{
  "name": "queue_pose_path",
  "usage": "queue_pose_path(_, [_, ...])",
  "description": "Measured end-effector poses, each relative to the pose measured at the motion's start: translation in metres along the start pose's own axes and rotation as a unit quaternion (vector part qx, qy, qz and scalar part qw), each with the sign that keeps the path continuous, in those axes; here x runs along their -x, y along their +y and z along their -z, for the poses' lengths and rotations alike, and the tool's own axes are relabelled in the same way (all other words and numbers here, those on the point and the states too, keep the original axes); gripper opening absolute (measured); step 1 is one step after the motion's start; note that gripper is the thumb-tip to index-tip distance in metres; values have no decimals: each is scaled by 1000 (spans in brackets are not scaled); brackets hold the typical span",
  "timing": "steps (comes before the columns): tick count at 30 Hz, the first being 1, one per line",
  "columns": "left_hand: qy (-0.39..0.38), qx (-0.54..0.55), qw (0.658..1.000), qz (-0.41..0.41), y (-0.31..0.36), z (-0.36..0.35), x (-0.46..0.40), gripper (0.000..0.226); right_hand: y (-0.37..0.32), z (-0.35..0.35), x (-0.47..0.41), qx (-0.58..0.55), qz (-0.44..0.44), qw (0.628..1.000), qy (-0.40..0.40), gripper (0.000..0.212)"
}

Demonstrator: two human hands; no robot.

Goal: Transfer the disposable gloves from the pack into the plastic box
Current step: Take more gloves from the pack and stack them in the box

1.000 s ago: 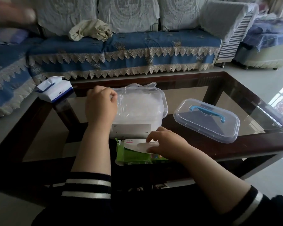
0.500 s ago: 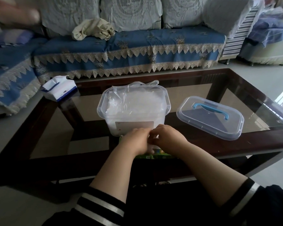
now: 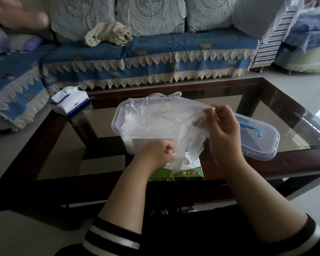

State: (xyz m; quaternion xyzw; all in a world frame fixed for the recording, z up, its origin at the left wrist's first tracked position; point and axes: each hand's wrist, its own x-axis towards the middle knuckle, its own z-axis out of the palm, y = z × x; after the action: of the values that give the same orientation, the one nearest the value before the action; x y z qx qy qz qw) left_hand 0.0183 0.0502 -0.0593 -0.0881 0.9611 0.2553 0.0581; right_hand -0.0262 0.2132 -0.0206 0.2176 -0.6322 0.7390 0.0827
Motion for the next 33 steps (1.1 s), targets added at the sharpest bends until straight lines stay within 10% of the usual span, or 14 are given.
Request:
queue_pose_path(5, [176, 407, 896, -20, 11, 44, 21, 54, 4, -2, -2, 47, 0, 999, -24, 11])
queue_pose_path(9, [163, 429, 886, -65, 13, 48, 18, 96, 0, -5, 0, 30, -16, 998, -54, 9])
queue_pose_path(12, [185, 429, 882, -68, 17, 50, 13, 61, -5, -3, -1, 38, -65, 989, -124, 18])
queue_pose_path(18, [118, 381, 903, -158, 12, 69, 12, 23, -2, 9, -5, -172, -320, 882, -299, 104])
queue_pose_path(28, [112, 354, 911, -179, -6, 90, -3, 41, -11, 27, -20, 33, -303, 906, -295, 65])
queue_pose_path(33, [242, 341, 900, -121, -20, 91, -28, 42, 6, 14, -39, 74, -181, 978, -74, 50])
